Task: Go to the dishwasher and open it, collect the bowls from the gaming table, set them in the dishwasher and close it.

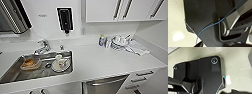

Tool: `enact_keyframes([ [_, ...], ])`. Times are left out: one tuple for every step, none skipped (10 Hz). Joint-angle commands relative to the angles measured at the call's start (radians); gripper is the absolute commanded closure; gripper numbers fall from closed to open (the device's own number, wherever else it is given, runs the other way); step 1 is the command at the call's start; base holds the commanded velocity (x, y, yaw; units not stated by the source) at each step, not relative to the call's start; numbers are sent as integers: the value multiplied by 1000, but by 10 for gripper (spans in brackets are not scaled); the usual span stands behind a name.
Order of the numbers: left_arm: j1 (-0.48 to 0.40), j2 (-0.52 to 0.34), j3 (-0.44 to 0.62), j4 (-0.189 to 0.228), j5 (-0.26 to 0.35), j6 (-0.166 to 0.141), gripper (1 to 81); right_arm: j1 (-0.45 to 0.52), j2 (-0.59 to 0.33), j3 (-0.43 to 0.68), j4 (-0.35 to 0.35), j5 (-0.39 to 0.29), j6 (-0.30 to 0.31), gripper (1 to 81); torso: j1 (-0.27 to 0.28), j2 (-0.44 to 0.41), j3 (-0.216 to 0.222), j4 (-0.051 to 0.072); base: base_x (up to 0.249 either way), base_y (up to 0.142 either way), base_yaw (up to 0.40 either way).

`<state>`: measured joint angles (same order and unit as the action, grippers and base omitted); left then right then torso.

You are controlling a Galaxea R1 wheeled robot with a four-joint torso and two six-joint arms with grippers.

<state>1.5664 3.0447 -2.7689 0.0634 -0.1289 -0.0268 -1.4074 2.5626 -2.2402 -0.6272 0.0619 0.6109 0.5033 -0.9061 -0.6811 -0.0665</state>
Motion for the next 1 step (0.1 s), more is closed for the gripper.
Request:
enact_keyframes([
  [-15,-1,-3,-7,72,1,10,-83,136,-222,-89,-34,0,10,0,0,0,0,0,0,0],
])
